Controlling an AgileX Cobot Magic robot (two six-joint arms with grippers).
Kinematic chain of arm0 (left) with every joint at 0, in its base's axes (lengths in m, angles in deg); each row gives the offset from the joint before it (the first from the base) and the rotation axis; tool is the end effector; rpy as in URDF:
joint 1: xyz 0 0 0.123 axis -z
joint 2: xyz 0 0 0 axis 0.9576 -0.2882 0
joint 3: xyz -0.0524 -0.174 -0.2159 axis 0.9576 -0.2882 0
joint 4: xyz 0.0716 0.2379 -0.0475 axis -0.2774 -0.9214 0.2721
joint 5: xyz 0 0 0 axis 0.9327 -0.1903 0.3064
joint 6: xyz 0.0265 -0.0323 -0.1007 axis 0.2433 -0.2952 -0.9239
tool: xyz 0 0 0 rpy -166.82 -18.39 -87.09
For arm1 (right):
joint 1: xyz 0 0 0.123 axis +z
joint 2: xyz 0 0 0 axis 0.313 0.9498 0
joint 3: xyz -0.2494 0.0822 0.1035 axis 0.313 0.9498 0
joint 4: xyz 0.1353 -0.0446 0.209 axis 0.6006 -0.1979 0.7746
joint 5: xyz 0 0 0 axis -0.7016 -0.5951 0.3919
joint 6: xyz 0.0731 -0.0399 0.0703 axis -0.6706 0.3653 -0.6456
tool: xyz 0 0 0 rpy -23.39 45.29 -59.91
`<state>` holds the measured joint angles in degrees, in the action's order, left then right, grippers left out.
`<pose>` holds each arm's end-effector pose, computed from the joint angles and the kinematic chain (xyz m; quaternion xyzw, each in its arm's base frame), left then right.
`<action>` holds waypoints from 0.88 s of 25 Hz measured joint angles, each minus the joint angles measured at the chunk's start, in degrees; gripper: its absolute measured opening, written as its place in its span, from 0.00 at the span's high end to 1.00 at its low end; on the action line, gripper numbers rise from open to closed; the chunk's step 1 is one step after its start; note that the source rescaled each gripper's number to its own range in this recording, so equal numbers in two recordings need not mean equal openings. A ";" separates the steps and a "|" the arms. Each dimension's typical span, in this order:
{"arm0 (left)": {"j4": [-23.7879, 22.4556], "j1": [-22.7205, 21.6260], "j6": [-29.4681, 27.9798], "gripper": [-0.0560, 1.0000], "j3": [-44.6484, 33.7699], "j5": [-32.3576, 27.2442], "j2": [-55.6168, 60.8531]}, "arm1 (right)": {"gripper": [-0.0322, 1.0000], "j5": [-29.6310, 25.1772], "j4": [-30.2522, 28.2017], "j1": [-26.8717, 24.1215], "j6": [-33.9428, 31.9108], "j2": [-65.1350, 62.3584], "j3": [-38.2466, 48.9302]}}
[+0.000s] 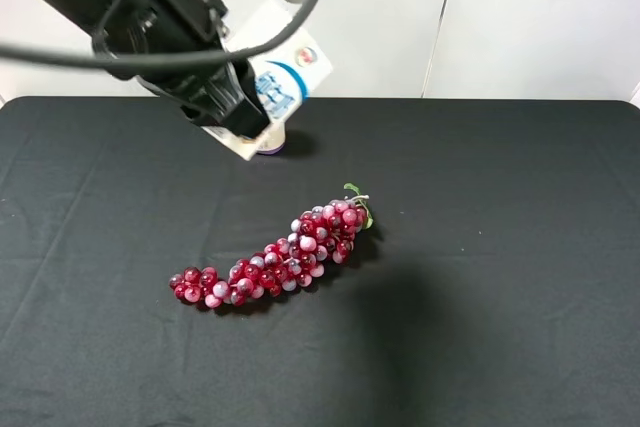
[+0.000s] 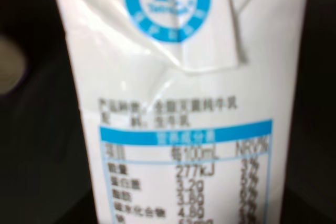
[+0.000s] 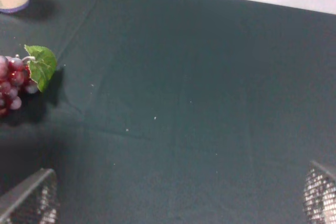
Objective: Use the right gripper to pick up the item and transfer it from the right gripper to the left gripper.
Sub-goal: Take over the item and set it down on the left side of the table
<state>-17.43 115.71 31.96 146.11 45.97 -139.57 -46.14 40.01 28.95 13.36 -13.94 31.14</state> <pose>0.2349 -0.2168 0.3020 0.4351 0.8348 -0.0936 0.3240 0.0157 0.0058 0.2710 -0.1080 0.8380 0.0465 0.5329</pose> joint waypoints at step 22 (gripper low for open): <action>-8.06 -16.01 -14.80 0.95 2.09 -9.62 0.37 | 0.00 0.00 0.00 0.00 0.00 0.00 0.00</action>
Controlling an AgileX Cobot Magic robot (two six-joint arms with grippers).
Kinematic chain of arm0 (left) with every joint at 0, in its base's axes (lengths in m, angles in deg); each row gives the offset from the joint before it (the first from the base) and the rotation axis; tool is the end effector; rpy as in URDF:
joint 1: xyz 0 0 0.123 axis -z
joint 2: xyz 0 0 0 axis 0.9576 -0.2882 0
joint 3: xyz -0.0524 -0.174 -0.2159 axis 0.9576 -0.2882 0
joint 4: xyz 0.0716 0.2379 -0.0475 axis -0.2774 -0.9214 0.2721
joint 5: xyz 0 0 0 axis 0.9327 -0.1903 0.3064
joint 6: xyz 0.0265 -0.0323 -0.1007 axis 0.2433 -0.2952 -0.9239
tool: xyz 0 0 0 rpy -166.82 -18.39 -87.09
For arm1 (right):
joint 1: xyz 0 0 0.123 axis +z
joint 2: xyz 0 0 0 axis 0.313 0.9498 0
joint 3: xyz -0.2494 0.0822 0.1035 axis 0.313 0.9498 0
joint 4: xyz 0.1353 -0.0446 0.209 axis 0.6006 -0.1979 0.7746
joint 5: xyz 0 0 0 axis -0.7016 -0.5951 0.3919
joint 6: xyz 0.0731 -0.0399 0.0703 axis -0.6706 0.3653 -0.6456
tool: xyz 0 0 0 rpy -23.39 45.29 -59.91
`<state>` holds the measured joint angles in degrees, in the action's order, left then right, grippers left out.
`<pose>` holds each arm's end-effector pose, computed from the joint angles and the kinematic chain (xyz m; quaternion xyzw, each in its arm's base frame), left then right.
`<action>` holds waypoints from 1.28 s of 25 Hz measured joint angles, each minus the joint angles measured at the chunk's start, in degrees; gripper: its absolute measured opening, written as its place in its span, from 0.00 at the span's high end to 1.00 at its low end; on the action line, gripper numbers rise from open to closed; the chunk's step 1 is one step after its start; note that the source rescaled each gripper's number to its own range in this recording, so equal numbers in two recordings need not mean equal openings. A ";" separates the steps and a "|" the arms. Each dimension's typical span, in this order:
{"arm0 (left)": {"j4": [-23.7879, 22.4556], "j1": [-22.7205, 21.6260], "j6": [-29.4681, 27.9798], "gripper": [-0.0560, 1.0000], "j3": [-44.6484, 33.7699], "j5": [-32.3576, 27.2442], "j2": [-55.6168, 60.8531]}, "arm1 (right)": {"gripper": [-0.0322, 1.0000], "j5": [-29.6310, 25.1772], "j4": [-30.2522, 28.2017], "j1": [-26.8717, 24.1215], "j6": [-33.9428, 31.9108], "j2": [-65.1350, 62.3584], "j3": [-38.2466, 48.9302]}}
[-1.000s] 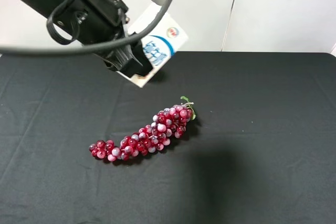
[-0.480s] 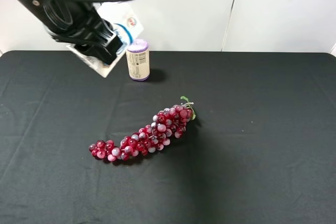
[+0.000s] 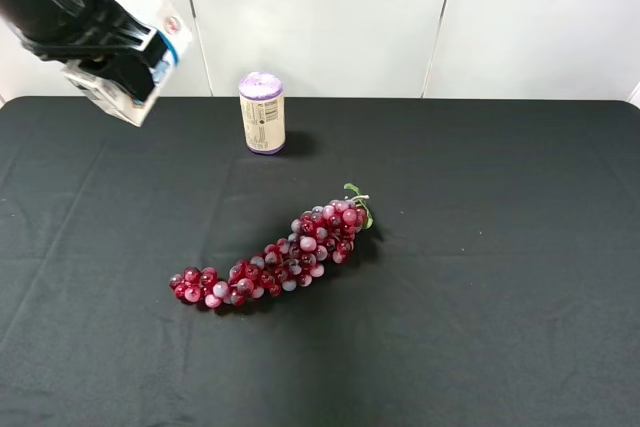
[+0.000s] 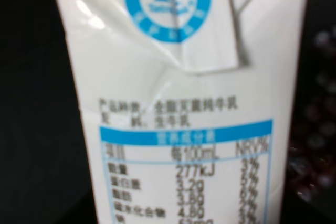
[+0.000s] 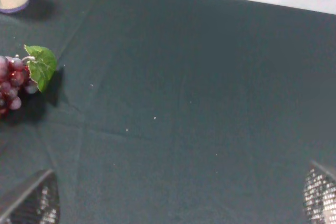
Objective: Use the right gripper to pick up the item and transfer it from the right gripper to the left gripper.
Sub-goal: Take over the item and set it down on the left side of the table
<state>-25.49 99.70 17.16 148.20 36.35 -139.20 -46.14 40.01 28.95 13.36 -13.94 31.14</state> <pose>0.2798 -0.1278 0.3055 0.2292 0.9314 -0.0133 0.2824 0.0157 0.0058 0.2710 -0.1080 0.8380 0.0465 0.5329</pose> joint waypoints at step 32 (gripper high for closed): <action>6.20 -18.50 8.57 0.95 0.00 5.11 -12.41 | 0.00 0.00 0.00 0.00 0.00 0.00 0.00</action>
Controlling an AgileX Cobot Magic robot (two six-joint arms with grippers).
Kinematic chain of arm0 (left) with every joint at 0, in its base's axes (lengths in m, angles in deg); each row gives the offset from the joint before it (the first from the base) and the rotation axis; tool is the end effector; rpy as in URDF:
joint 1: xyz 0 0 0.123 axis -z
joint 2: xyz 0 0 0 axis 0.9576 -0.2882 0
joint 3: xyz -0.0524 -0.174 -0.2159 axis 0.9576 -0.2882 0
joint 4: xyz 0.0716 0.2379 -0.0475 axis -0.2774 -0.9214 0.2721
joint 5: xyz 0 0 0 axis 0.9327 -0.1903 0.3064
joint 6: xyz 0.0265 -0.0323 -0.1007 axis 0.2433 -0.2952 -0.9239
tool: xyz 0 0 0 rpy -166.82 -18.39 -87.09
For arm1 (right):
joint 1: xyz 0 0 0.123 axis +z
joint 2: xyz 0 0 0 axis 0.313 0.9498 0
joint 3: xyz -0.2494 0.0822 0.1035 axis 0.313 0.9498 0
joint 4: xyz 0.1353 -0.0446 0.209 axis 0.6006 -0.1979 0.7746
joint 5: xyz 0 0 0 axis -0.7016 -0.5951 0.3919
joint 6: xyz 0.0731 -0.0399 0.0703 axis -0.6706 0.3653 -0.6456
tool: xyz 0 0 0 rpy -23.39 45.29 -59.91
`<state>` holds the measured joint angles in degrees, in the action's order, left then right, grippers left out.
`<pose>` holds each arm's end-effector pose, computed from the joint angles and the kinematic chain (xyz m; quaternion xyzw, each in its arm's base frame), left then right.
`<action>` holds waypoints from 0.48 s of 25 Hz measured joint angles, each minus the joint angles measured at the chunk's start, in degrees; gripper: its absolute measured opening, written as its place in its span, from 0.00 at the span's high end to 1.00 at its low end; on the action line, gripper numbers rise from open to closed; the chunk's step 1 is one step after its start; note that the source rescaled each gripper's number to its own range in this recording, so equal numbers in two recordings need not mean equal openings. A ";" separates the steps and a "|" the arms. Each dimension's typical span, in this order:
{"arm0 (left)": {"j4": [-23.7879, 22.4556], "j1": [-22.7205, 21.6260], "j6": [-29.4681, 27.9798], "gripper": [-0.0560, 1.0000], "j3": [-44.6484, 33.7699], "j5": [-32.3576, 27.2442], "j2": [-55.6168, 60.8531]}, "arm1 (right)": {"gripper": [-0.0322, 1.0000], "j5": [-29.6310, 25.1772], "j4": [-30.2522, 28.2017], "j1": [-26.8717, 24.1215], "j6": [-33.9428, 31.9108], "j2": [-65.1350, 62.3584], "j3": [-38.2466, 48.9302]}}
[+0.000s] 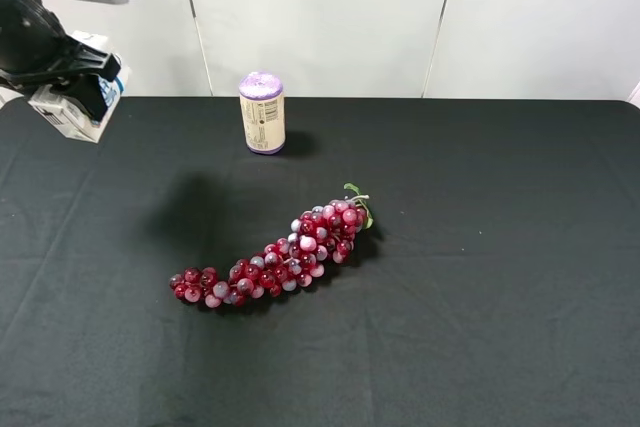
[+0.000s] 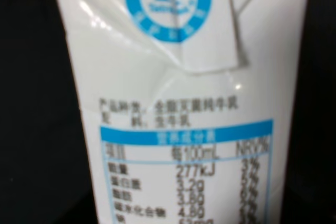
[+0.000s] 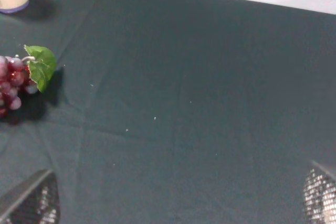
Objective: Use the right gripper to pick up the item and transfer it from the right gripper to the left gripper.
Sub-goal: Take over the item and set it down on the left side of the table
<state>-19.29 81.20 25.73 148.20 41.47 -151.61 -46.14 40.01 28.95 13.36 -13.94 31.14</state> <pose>0.3451 -0.0472 0.2383 0.1299 0.9677 0.0035 0.2161 0.0157 0.0058 0.2710 -0.1080 0.8380 0.0465 0.5329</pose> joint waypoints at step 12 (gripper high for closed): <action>0.06 -0.59 0.05 0.95 0.04 2.41 -8.34 | 0.00 0.00 0.00 0.00 0.00 0.00 0.00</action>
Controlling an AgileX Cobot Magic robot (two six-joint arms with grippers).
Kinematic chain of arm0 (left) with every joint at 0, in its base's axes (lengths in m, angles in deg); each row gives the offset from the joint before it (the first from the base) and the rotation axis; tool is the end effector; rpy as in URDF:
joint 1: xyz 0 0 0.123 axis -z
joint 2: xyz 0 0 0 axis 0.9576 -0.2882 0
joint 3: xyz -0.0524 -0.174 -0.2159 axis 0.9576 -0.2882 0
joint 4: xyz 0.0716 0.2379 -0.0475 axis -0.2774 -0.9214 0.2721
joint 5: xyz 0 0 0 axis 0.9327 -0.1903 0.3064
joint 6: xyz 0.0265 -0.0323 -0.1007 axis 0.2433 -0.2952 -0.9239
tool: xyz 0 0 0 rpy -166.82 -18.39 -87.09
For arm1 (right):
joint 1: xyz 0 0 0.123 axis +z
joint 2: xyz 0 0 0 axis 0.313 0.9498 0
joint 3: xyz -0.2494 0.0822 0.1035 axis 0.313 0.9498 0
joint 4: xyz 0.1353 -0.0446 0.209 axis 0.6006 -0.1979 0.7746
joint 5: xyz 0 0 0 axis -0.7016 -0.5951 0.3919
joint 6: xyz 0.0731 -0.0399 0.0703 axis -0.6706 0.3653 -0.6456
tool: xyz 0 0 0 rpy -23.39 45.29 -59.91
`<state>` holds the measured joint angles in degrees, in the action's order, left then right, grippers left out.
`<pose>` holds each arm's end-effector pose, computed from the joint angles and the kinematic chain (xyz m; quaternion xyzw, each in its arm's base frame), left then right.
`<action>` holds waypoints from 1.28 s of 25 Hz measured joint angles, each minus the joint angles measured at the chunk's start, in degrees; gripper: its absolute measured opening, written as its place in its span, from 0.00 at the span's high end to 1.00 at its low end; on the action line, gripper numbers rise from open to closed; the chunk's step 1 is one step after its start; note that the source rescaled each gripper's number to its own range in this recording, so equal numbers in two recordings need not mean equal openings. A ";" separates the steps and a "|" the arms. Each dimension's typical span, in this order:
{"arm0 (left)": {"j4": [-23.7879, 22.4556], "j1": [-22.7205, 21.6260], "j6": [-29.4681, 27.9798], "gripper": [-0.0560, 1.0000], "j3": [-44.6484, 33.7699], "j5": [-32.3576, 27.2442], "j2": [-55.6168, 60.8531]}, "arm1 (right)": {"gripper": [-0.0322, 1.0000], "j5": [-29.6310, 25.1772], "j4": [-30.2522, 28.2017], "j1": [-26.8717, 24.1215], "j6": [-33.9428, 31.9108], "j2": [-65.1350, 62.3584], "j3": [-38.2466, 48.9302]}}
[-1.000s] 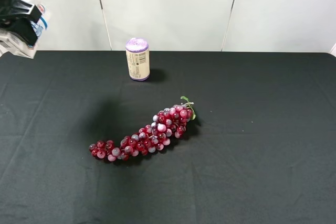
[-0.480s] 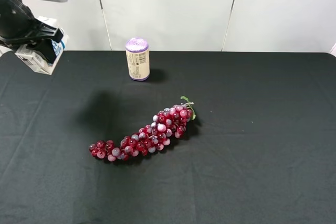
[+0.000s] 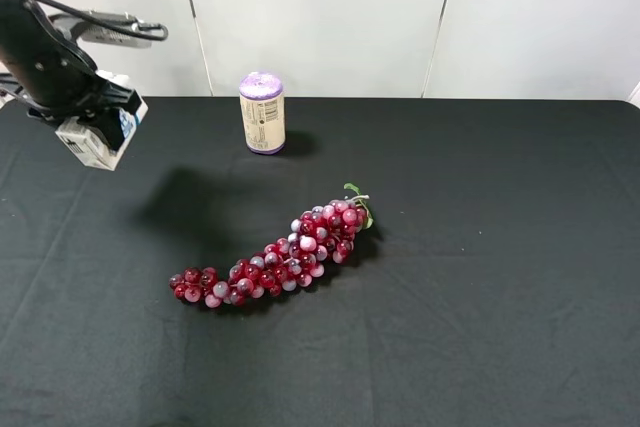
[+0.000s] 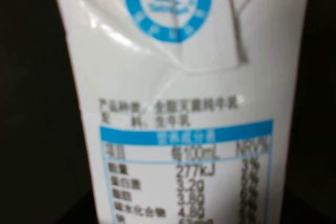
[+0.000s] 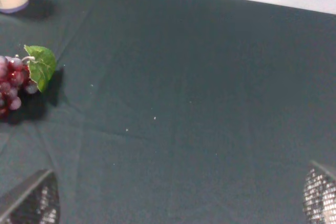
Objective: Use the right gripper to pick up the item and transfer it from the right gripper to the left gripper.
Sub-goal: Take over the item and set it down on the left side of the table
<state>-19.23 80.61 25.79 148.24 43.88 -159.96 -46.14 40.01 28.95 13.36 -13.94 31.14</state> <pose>0.3629 -0.0460 0.1880 0.1268 0.9780 0.0041 0.1656 0.0157 0.0058 0.2710 -0.1080 0.8380 0.0465 0.5329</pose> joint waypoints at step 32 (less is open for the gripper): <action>0.11 -2.19 1.00 0.95 0.35 6.19 -12.29 | 0.00 0.00 0.04 0.00 0.00 0.00 0.00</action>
<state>-19.12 78.42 26.78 148.59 50.07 -172.25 -46.14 40.05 28.95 13.36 -13.94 31.14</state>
